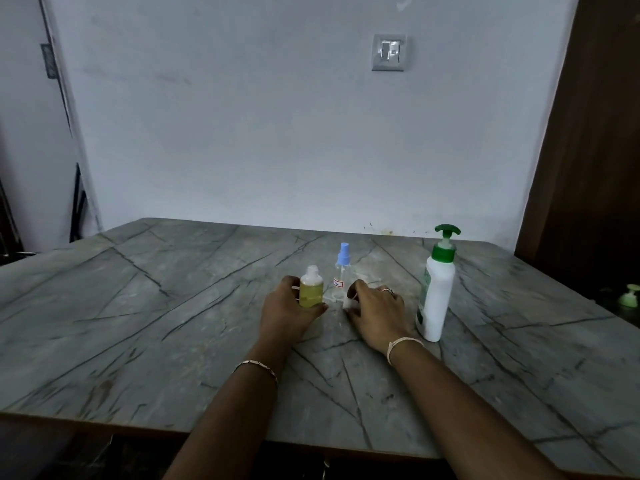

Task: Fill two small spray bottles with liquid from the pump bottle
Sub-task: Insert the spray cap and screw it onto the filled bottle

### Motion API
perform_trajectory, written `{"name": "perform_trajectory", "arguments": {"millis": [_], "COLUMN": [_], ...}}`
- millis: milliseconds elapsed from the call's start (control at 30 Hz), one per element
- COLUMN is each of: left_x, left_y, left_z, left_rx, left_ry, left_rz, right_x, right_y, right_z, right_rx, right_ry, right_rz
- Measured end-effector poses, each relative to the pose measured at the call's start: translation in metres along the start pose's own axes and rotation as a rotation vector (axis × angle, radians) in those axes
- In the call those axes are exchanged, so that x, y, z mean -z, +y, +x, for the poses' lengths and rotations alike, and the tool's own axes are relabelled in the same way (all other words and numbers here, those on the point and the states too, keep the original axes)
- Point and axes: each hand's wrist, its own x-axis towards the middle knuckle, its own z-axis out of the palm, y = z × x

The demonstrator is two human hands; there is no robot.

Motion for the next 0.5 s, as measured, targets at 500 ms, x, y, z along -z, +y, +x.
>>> {"name": "perform_trajectory", "arguments": {"millis": [500], "left_x": [-0.002], "left_y": [-0.001], "left_z": [0.000], "left_rx": [-0.029], "left_ry": [0.033], "left_rz": [-0.020], "right_x": [0.025], "right_y": [-0.013], "right_z": [0.000], "right_rx": [0.187], "right_ry": [0.396], "right_rz": [0.118]}}
